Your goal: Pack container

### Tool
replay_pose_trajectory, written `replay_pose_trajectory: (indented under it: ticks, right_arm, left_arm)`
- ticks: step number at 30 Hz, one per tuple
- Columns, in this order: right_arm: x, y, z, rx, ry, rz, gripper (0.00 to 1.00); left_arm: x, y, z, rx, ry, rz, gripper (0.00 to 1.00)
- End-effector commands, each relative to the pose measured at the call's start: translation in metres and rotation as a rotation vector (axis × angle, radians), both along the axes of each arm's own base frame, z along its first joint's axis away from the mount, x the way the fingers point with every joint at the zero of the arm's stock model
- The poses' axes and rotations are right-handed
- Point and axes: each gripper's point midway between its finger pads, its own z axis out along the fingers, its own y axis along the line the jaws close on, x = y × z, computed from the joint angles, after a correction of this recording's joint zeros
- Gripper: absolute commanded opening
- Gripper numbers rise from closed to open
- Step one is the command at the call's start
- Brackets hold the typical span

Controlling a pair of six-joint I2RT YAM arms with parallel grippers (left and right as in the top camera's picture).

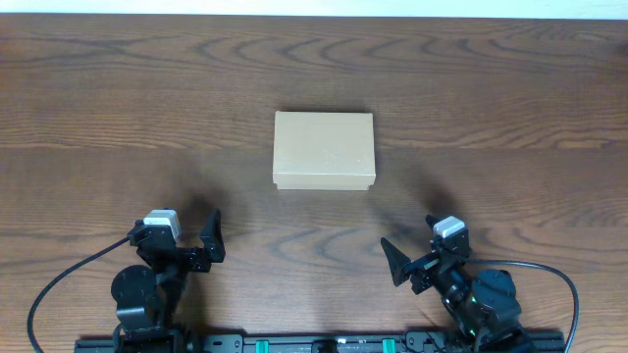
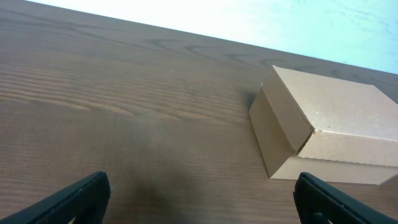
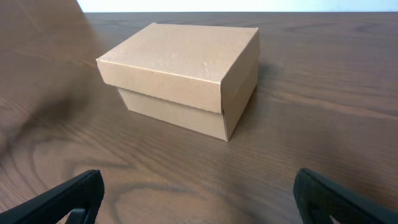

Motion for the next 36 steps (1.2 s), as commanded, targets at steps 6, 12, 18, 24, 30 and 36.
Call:
replay_pose_trajectory:
  ticks: [6,12,18,24,30,36]
  right_arm:
    - [-0.0012,0.0022,-0.0006,-0.013,-0.013,0.017,0.99]
    - [-0.0012,0.0022,-0.0006,-0.013,-0.013,0.017,0.99]
    - [-0.0012,0.0022,-0.0006,-0.013,-0.013,0.017,0.99]
    - [-0.0012,0.0022,-0.0006,-0.013,-0.013,0.017,0.99]
    - [-0.0012,0.0022,-0.0006,-0.013,-0.013,0.017,0.99]
    - [-0.0012,0.0022,-0.0006,-0.013,-0.013,0.017,0.99]
  left_arm:
    - [-0.0004,0.0031,-0.0017,0.015,-0.026,0.014,0.95]
    - [-0.0004,0.0031,-0.0021,0.015,-0.024,0.013,0.95]
    - [-0.0004,0.0031,-0.0021,0.015,-0.024,0.013,0.95]
    - [-0.0004,0.0031,-0.0021,0.015,-0.024,0.014,0.95]
    - [-0.0004,0.0031,-0.0022,0.015,-0.024,0.013,0.95]
    - [-0.0004,0.0031,-0.0022,0.015,-0.024,0.013,0.96]
